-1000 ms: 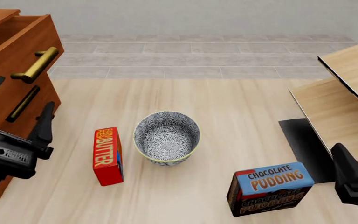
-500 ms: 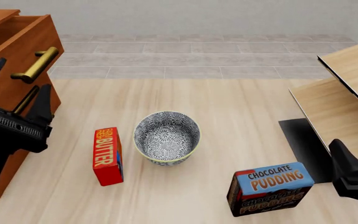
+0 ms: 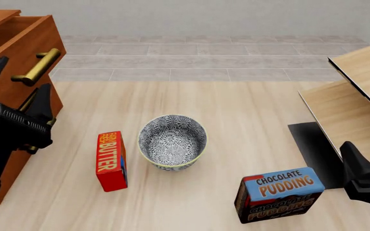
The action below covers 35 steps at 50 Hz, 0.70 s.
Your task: Close the top drawer of the cabinet.
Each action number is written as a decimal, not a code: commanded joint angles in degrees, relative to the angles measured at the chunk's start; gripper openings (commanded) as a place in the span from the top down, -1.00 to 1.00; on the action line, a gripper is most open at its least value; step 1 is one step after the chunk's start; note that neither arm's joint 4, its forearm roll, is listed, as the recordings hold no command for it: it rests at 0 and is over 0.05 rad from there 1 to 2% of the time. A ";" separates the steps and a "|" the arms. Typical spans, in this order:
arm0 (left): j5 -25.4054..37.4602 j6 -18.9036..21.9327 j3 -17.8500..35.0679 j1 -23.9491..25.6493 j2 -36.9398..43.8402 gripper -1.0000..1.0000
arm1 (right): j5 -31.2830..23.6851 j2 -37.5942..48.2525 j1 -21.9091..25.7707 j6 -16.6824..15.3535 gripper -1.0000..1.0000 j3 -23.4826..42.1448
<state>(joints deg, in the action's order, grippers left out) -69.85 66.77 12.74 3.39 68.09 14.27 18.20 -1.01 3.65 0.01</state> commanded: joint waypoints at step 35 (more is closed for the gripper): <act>-0.05 0.14 2.06 -6.23 4.96 -1.00 | -3.24 -3.62 0.23 0.33 -1.00 0.01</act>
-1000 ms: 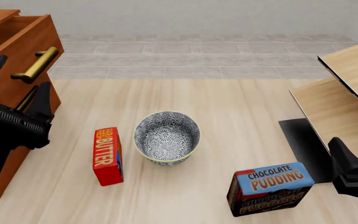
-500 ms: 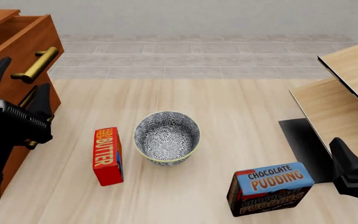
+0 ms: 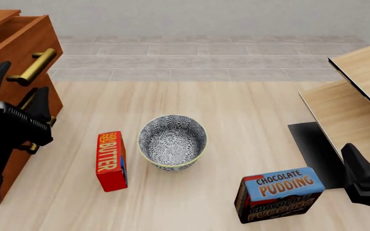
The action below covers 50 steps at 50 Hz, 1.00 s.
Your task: Close the top drawer of the cabinet.
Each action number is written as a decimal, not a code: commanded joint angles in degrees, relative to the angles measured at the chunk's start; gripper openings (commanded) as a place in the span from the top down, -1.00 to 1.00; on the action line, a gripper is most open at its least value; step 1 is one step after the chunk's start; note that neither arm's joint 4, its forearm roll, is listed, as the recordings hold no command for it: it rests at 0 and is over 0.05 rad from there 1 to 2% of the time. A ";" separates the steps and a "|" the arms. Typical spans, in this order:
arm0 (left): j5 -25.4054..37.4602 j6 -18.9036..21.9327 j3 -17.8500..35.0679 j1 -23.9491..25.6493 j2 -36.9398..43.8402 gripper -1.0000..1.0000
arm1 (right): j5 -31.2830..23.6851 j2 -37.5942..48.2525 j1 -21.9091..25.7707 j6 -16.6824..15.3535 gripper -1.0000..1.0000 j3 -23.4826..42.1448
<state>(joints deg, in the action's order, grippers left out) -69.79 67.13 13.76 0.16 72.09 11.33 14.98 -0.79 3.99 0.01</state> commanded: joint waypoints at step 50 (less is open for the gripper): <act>-0.11 -0.51 2.70 -9.48 1.92 -1.00 | 1.07 1.47 0.36 -0.40 -1.00 0.00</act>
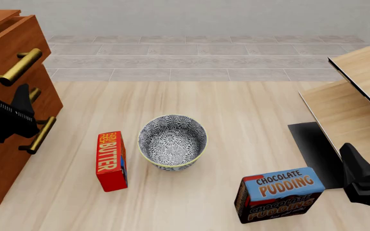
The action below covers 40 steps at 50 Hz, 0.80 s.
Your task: Close the top drawer of the cabinet.
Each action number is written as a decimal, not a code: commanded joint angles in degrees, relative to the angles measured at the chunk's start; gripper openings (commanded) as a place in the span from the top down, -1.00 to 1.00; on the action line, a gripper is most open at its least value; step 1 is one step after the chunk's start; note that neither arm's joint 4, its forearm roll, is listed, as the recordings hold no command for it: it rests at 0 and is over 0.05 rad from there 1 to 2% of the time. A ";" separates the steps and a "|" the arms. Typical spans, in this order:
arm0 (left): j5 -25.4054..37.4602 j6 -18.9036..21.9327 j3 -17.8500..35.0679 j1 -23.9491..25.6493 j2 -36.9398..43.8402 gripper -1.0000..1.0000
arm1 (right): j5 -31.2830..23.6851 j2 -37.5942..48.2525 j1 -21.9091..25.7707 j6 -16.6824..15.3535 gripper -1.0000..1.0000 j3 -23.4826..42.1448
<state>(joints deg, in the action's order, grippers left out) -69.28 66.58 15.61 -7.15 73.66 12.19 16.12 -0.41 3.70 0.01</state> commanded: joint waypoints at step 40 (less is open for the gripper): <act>-0.60 -0.91 3.54 -6.04 2.72 -1.00 | 0.63 0.51 -0.79 -0.12 -1.00 0.00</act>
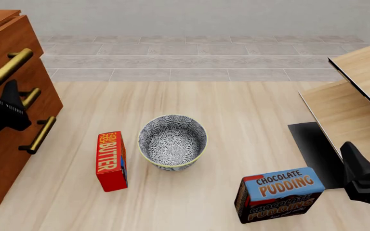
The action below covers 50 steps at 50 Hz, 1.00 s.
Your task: Close the top drawer of the cabinet.
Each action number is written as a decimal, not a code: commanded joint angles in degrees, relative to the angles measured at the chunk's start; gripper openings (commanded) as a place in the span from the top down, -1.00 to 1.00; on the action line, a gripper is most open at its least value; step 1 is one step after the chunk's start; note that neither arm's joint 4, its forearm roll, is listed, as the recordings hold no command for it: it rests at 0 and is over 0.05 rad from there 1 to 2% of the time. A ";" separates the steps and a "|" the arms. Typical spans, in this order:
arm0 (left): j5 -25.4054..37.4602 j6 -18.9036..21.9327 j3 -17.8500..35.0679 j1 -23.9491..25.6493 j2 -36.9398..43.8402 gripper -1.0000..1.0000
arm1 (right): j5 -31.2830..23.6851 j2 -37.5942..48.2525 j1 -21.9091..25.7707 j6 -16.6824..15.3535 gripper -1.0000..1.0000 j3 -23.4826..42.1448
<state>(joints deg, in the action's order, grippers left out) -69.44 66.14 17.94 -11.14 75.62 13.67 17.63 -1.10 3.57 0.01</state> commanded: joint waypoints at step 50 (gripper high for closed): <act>-0.44 -0.80 2.29 -5.14 2.64 -1.00 | -6.01 -5.86 0.35 0.67 -1.00 0.01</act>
<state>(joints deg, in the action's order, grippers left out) -69.70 65.50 19.47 -14.64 77.72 7.44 11.34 -0.99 3.80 0.02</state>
